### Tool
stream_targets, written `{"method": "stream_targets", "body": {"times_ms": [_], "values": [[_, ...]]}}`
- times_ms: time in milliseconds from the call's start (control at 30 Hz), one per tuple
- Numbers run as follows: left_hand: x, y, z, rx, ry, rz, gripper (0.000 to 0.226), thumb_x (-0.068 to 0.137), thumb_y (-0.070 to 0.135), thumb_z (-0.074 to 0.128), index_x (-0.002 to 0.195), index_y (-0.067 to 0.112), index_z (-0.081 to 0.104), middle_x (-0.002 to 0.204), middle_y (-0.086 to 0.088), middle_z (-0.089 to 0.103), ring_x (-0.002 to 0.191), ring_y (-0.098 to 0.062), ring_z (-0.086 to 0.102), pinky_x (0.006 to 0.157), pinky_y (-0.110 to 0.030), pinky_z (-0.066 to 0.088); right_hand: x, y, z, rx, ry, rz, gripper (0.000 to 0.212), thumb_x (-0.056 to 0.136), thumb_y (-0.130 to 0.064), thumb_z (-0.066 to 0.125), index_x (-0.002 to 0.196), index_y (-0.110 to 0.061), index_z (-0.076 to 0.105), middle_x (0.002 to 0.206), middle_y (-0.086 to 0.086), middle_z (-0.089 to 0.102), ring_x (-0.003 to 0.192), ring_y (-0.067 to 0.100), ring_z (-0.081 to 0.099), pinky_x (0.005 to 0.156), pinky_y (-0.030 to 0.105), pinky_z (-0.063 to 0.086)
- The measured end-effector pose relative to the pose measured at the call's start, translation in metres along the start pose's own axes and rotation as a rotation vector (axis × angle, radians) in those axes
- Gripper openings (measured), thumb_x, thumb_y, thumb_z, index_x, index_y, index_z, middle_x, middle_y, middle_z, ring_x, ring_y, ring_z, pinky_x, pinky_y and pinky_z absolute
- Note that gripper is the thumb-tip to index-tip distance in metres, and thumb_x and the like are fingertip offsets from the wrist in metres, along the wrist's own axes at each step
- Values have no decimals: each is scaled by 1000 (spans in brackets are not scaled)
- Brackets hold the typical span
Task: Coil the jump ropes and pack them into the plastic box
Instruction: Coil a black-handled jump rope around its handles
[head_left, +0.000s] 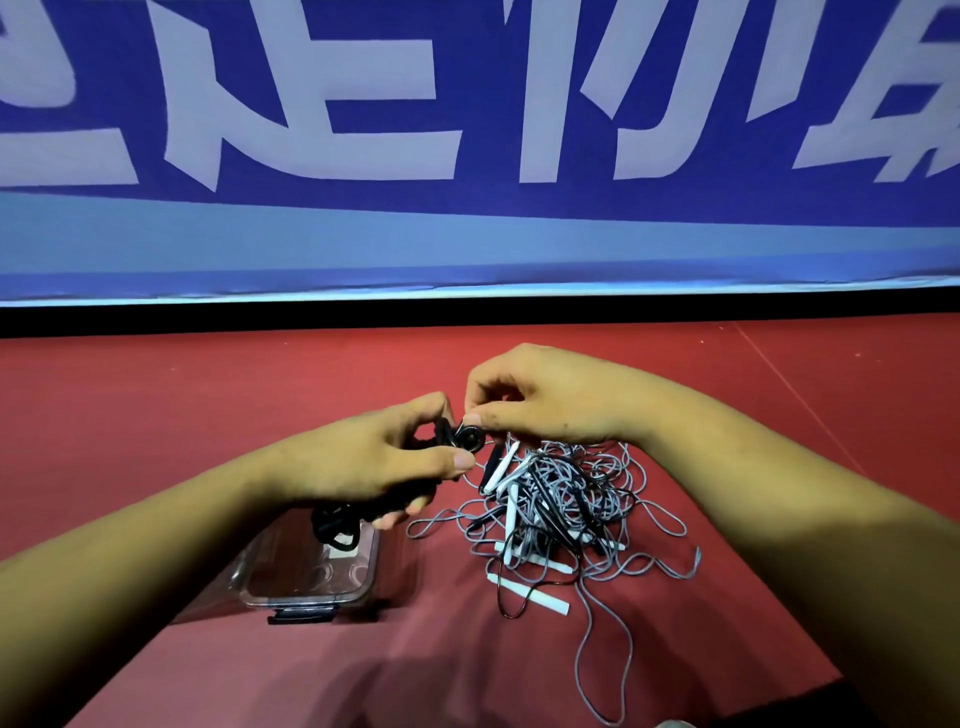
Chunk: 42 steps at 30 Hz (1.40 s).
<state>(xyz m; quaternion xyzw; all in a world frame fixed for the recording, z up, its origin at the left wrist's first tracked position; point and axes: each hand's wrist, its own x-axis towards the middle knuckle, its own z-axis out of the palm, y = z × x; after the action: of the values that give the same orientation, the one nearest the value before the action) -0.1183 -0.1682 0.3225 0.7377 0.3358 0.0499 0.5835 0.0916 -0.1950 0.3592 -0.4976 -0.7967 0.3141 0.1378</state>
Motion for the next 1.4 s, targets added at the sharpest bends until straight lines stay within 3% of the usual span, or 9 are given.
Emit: {"method": "stream_targets", "body": {"times_ms": [233, 367, 500, 667, 800, 900, 1000, 1200, 1400], "values": [[12, 7, 22, -187, 255, 108, 40, 92, 47, 57, 94, 14, 35, 59, -11, 51, 44, -22, 44, 42, -24, 35, 9, -1, 12, 90, 522, 81, 22, 83, -11, 68, 68, -26, 69, 65, -11, 67, 65, 2, 62, 67, 23, 50], [20, 14, 23, -270, 296, 177, 32, 92, 43, 59, 88, 19, 38, 60, -15, 49, 44, -23, 43, 43, -25, 35, 13, 2, 18, 507, 684, 164, 29, 87, -1, 64, 65, -18, 63, 43, -10, 54, 38, -1, 47, 45, 14, 37], [18, 12, 20, -336, 277, 159, 37, 92, 43, 62, 90, 16, 37, 60, -16, 47, 42, -22, 42, 43, -25, 34, 11, 4, 15, 745, 513, 164, 22, 96, -6, 56, 75, -6, 61, 57, 5, 55, 45, 9, 48, 45, 21, 42], [20, 27, 15, -741, 223, 213, 39, 85, 39, 55, 104, 8, 42, 45, -10, 39, 29, -16, 37, 36, -18, 34, 18, 8, 34, 860, 294, 275, 42, 103, -41, 40, 98, -8, 65, 92, 18, 69, 81, 25, 64, 87, 46, 52], [13, 28, 10, -739, 203, 238, 39, 90, 50, 49, 87, 12, 60, 50, -3, 40, 34, -14, 36, 39, -18, 34, 14, 4, 33, 1042, 126, 279, 46, 103, -39, 40, 111, 4, 57, 89, 22, 62, 67, 32, 62, 60, 34, 55], [11, 23, 3, -764, 259, 222, 47, 80, 53, 59, 109, 19, 43, 56, -3, 42, 38, -16, 37, 42, -21, 35, 14, 3, 27, 1058, 155, 245, 47, 102, -31, 46, 111, 14, 54, 66, 12, 53, 47, 16, 47, 45, 23, 43], [13, 19, 3, -733, 286, 222, 34, 88, 47, 54, 106, 23, 39, 61, -6, 43, 43, -18, 40, 46, -24, 36, 15, 3, 24, 1108, 296, 247, 17, 99, -16, 53, 97, 1, 55, 59, 6, 47, 45, 12, 38, 46, 23, 34], [18, 20, 11, -815, 296, 244, 37, 92, 42, 53, 120, 19, 45, 67, -8, 48, 47, -20, 44, 48, -26, 40, 11, -1, 17, 1438, 300, 33, 3, 91, 0, 56, 93, 1, 58, 72, 8, 52, 61, 14, 48, 57, 22, 43], [17, 21, 13, -821, 281, 253, 37, 88, 43, 57, 119, 26, 44, 68, -9, 48, 48, -22, 44, 48, -28, 41, 14, -1, 23, 1340, 489, -6, 15, 93, 0, 55, 105, 2, 64, 81, 5, 57, 64, 12, 52, 61, 21, 45]]}}
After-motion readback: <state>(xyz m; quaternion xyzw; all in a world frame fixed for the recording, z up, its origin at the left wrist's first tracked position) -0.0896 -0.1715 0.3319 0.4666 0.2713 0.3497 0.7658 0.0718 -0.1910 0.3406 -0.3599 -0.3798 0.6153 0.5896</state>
